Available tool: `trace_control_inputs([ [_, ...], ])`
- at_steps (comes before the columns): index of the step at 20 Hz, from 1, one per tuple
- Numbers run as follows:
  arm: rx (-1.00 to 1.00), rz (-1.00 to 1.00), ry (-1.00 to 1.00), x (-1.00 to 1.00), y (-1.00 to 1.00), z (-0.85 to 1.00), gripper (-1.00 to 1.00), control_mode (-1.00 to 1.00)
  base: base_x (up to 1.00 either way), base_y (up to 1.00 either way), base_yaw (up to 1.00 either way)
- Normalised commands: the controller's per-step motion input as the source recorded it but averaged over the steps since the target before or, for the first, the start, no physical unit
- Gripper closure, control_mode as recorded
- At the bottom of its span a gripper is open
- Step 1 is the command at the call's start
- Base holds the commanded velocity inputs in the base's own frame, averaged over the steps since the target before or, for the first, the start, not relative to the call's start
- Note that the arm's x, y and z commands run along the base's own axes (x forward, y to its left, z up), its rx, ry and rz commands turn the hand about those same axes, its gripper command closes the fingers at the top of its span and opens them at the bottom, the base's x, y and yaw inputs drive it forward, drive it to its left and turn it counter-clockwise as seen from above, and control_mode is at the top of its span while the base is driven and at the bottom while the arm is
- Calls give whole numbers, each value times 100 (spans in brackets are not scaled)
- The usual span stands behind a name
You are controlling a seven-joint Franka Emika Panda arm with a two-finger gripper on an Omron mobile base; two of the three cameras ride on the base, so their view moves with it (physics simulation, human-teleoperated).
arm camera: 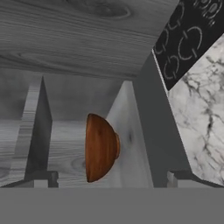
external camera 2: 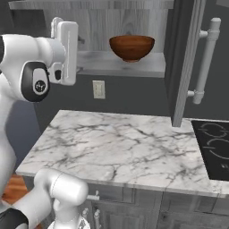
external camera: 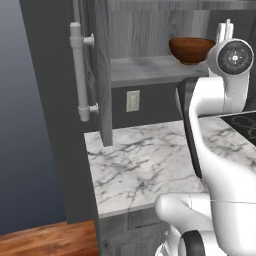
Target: Move the bowls from the cabinet to the plates on the dining table.
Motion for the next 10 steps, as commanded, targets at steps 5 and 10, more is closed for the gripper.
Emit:
trace_control_inputs([
  [5,0,-1,0,31,2,-5,-100,-100,0,0,0],
  [10,0,-1,-1,30,0,-5,-100,-100,0,0,0],
])
